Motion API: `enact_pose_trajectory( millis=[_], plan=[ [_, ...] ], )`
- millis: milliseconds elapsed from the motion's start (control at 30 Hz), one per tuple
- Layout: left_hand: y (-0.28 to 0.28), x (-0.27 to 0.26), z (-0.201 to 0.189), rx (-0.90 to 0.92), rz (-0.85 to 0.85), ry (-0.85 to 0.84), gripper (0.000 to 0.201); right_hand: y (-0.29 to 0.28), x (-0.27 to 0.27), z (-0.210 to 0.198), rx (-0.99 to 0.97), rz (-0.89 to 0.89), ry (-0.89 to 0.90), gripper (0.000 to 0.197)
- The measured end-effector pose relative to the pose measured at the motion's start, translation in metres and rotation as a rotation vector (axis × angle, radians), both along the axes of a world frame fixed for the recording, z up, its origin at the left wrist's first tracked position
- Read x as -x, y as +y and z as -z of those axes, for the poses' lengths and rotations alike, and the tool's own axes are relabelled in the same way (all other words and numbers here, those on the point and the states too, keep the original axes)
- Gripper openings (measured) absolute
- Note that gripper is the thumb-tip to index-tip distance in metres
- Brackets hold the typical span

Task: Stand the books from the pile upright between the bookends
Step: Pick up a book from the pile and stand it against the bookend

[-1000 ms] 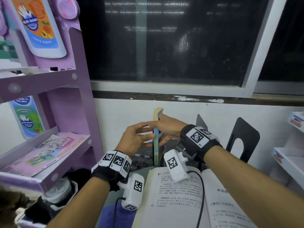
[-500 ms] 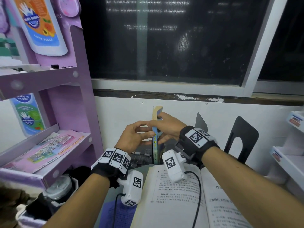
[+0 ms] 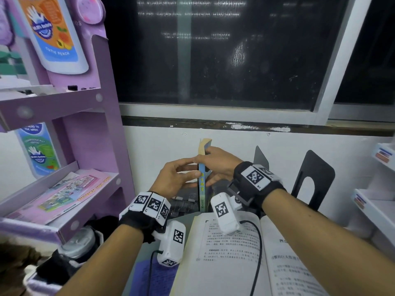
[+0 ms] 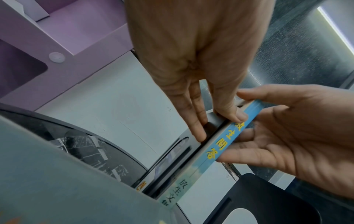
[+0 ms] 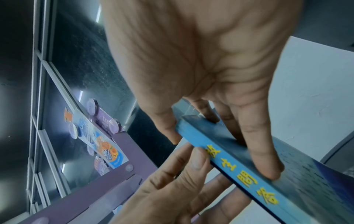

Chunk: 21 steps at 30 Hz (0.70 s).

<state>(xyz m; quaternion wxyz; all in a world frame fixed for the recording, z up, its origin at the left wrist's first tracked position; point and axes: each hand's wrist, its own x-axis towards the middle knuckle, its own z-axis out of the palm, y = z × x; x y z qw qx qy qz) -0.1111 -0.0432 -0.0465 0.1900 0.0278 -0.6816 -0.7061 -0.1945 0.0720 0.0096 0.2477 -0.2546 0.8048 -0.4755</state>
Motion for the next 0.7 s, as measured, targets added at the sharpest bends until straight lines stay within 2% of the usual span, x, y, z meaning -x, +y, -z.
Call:
enact_pose_trajectory(
  millis=[167,300,433,567,700],
  plan=[
    [0.002,-0.004,-0.002,0.032,-0.016,-0.008,0.029,0.004,-0.004,0.001,0.006,-0.004,-0.008,0.054],
    [0.001,-0.013,-0.004,0.114,-0.009,-0.088,0.033,0.009,-0.01,0.0,-0.027,-0.024,-0.059,0.061],
    [0.002,-0.024,-0.008,0.225,-0.023,-0.204,0.032,0.022,-0.018,-0.009,-0.132,-0.047,0.008,0.06],
    [0.005,-0.034,-0.016,0.282,-0.046,-0.3,0.03,0.047,-0.032,-0.025,-0.252,-0.073,0.077,0.067],
    [0.018,-0.048,-0.023,0.342,-0.033,-0.367,0.028,0.083,-0.047,-0.036,-0.375,-0.106,0.173,0.062]
  ],
)
